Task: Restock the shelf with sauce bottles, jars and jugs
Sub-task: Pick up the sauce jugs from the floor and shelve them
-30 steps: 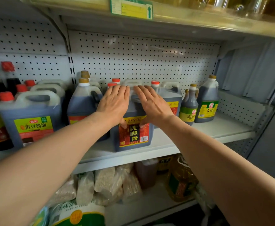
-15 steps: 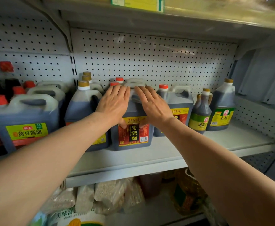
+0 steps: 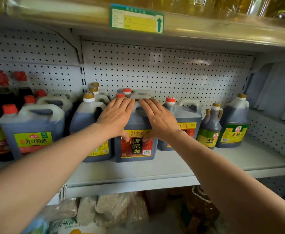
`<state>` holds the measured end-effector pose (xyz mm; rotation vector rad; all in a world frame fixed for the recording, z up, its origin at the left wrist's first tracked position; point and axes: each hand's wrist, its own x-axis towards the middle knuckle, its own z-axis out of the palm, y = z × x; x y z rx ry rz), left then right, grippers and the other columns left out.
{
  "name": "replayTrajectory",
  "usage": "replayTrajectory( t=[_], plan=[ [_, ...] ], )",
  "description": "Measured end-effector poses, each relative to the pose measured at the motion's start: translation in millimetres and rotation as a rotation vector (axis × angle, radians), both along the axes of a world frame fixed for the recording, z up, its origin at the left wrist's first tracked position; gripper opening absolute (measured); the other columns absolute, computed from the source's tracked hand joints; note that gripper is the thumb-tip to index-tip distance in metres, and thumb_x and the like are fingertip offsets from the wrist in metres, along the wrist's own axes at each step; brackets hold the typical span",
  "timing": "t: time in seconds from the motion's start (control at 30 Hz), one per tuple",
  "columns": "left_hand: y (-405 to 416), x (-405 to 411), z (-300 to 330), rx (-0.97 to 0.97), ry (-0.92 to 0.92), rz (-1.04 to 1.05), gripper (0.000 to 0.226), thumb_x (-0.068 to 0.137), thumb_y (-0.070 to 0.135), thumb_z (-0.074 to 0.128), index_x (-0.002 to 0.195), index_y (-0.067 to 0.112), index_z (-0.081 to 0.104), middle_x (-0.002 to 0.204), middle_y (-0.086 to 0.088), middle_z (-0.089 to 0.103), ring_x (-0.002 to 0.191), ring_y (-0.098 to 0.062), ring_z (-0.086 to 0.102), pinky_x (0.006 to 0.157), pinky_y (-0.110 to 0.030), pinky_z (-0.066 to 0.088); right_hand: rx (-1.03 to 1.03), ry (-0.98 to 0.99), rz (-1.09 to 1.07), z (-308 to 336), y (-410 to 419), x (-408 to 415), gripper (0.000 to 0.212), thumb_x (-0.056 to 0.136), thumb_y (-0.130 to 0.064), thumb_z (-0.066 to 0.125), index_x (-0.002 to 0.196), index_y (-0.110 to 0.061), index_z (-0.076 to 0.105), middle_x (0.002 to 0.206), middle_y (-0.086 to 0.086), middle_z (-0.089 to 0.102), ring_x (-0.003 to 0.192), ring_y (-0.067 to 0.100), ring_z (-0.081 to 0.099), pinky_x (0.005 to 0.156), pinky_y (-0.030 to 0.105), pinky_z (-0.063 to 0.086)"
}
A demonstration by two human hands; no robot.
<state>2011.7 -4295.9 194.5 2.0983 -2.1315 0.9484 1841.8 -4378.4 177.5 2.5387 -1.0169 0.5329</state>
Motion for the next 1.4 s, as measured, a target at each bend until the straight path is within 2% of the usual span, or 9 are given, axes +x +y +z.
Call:
replayTrajectory(
  t=[0.6, 0.8, 0.9, 0.97, 1.03, 1.1, 1.2, 1.3, 1.4],
  plan=[
    [-9.2, 7.0, -7.1, -0.04, -0.038, -0.024, 0.139, 0.056, 0.072, 0.077, 0.154, 0.005, 0.005, 0.156, -0.01, 0.02, 0.144, -0.029, 0.019, 0.12, -0.04, 0.012, -0.003, -0.02, -0.131, -4.2, 10.2, 12.7, 0.148, 0.05, -0.056, 0.093, 0.16, -0.017, 0.003, 0.168, -0.001, 0.012, 0.155, 0.023, 0.004, 0.125, 0.038, 0.02],
    [-13.6, 13.1, -7.2, -0.031, 0.015, -0.066, 0.142, 0.052, 0.076, 0.076, 0.154, 0.005, 0.007, 0.156, -0.009, 0.02, 0.144, -0.029, 0.018, 0.12, -0.039, 0.013, 0.01, -0.025, -0.048, -8.9, -4.9, 8.6, 0.146, 0.052, -0.057, 0.092, 0.16, -0.02, 0.002, 0.167, 0.0, 0.013, 0.155, 0.024, 0.005, 0.125, 0.043, 0.021],
    [-16.9, 16.0, 3.2, 0.002, 0.191, -0.11, 0.128, 0.061, 0.082, 0.065, 0.155, 0.012, 0.015, 0.156, -0.005, 0.023, 0.144, -0.026, 0.018, 0.119, -0.037, 0.014, 0.111, -0.07, 0.101, 5.4, -15.9, -0.9, 0.119, 0.07, -0.057, 0.083, 0.16, -0.019, 0.014, 0.165, 0.002, 0.021, 0.154, 0.024, 0.011, 0.125, 0.042, 0.02],
    [-21.4, 11.8, 13.6, 0.036, 0.482, -0.142, 0.105, 0.072, 0.08, 0.056, 0.154, 0.019, 0.028, 0.156, -0.002, 0.029, 0.145, -0.024, 0.019, 0.119, -0.038, 0.017, 0.257, -0.138, 0.221, 22.8, -24.7, -8.7, 0.089, 0.087, -0.05, 0.073, 0.158, -0.019, 0.028, 0.164, 0.003, 0.028, 0.153, 0.022, 0.02, 0.124, 0.037, 0.019],
    [-33.7, 5.4, 22.0, -0.002, 0.777, -0.19, 0.077, 0.085, 0.073, 0.045, 0.145, 0.026, 0.046, 0.153, -0.001, 0.04, 0.144, -0.024, 0.025, 0.118, -0.039, 0.02, 0.424, -0.304, 0.2, 42.1, -34.2, -13.8, 0.064, 0.101, -0.042, 0.055, 0.157, -0.019, 0.033, 0.164, 0.001, 0.028, 0.152, 0.017, 0.023, 0.12, 0.021, 0.013],
    [-48.5, 1.8, 26.7, -0.092, 0.959, -0.189, 0.059, 0.097, 0.063, 0.036, 0.139, 0.026, 0.054, 0.15, -0.003, 0.046, 0.142, -0.024, 0.033, 0.117, -0.037, 0.024, 0.565, -0.49, 0.105, 62.8, -46.0, -9.9, 0.058, 0.106, -0.044, 0.039, 0.157, -0.018, 0.031, 0.163, 0.002, 0.03, 0.151, 0.018, 0.027, 0.115, 0.02, 0.017],
    [-63.1, 8.6, 20.3, -0.18, 1.046, -0.027, 0.059, 0.101, 0.055, 0.028, 0.145, 0.021, 0.048, 0.156, -0.008, 0.037, 0.145, -0.022, 0.029, 0.117, -0.034, 0.025, 0.72, -0.579, 0.032, 84.6, -63.7, 14.1, 0.065, 0.105, -0.057, 0.026, 0.158, -0.021, 0.029, 0.163, 0.001, 0.031, 0.15, 0.022, 0.029, 0.119, 0.029, 0.019],
    [-66.8, 14.2, 10.4, -0.166, 1.03, 0.069, 0.061, 0.099, 0.059, 0.028, 0.15, 0.027, 0.039, 0.162, -0.007, 0.021, 0.151, -0.021, 0.012, 0.118, -0.037, 0.018, 0.741, -0.451, -0.016, 82.5, -83.6, 43.0, 0.067, 0.106, -0.056, 0.018, 0.161, -0.018, 0.02, 0.167, -0.001, 0.017, 0.155, 0.021, 0.013, 0.123, 0.033, 0.008],
    [-66.6, 13.2, 13.3, -0.123, 1.011, 0.084, 0.06, 0.102, 0.055, 0.024, 0.148, 0.022, 0.041, 0.161, -0.006, 0.024, 0.15, -0.021, 0.016, 0.117, -0.035, 0.019, 0.753, -0.361, -0.116, 70.2, -102.6, 59.1, 0.064, 0.108, -0.05, 0.015, 0.161, -0.015, 0.012, 0.169, 0.007, 0.006, 0.156, 0.029, -0.002, 0.124, 0.042, 0.0]
  ],
)
